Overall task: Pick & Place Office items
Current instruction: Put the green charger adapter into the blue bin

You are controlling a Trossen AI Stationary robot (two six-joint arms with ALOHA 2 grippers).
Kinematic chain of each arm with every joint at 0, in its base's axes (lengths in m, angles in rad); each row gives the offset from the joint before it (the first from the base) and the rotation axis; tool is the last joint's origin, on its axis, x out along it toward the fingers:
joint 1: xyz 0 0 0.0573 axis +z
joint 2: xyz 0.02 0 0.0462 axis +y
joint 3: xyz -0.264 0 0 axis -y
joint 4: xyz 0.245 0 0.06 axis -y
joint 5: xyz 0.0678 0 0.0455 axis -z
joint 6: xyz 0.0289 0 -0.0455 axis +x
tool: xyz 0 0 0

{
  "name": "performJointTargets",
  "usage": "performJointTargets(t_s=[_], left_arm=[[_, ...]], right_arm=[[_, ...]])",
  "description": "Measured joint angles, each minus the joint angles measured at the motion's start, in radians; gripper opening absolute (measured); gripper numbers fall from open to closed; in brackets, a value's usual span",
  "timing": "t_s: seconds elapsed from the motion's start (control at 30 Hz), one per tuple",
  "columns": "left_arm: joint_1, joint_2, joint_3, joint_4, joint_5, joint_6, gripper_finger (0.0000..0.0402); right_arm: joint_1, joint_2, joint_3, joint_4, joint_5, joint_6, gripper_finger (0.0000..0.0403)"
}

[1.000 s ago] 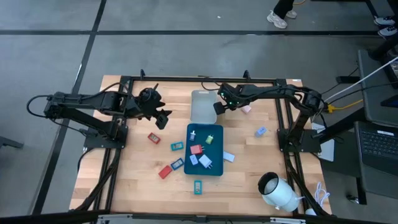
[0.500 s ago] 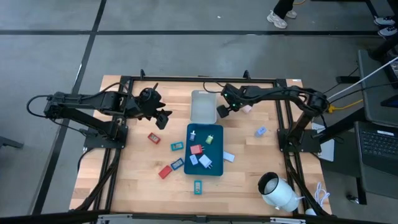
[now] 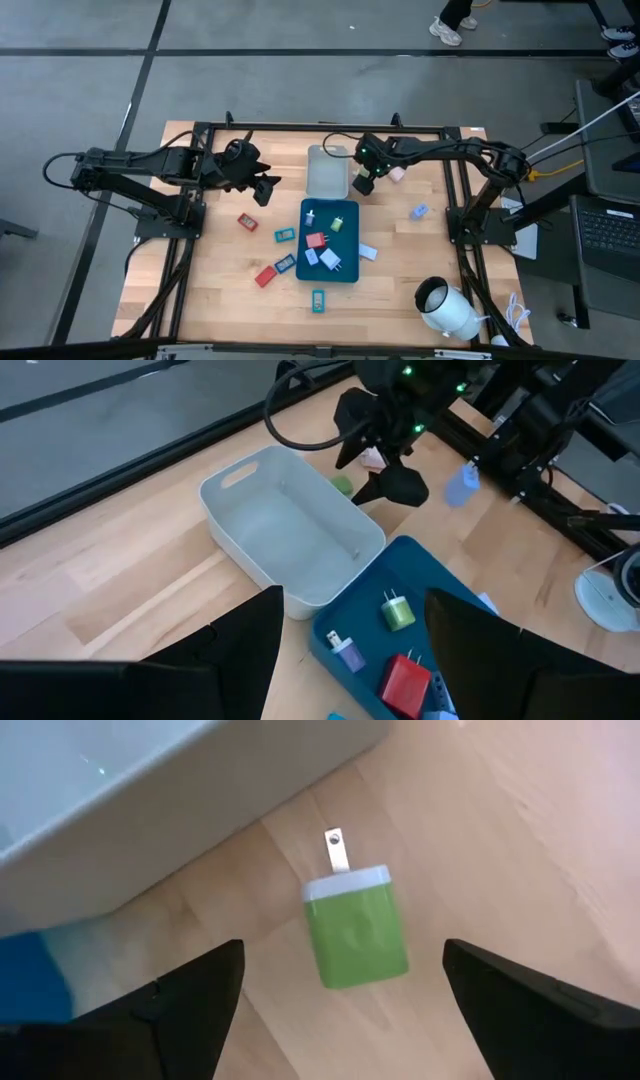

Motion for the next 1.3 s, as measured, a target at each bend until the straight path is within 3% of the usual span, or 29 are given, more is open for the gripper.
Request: performJointTargets(t_s=[0.17, 0.67, 0.83, 1.07, 1.3], left_arm=[[0.000, 0.000, 0.000, 0.008, 0.000, -0.005, 0.0237], [0.000, 0.000, 0.000, 0.027, 0.001, 0.009, 0.0237], [0.000, 0.000, 0.000, 0.026, 0.009, 0.010, 0.0237], [0.000, 0.000, 0.000, 0.025, 0.009, 0.010, 0.0237], [0.000, 0.000, 0.000, 0.016, 0.009, 0.011, 0.0237]], right_arm=[[-0.018, 0.000, 0.000, 0.039, -0.066, -0.009, 0.0348], [-0.028, 0.066, 0.001, 0.051, -0.061, -0.056, 0.0340], [-0.028, 0.066, 0.001, 0.056, -0.039, -0.053, 0.0284], [-0.028, 0.065, 0.001, 0.049, -0.036, -0.030, 0.0139], [-0.028, 0.017, 0.000, 0.000, -0.063, 0.011, 0.0140]])
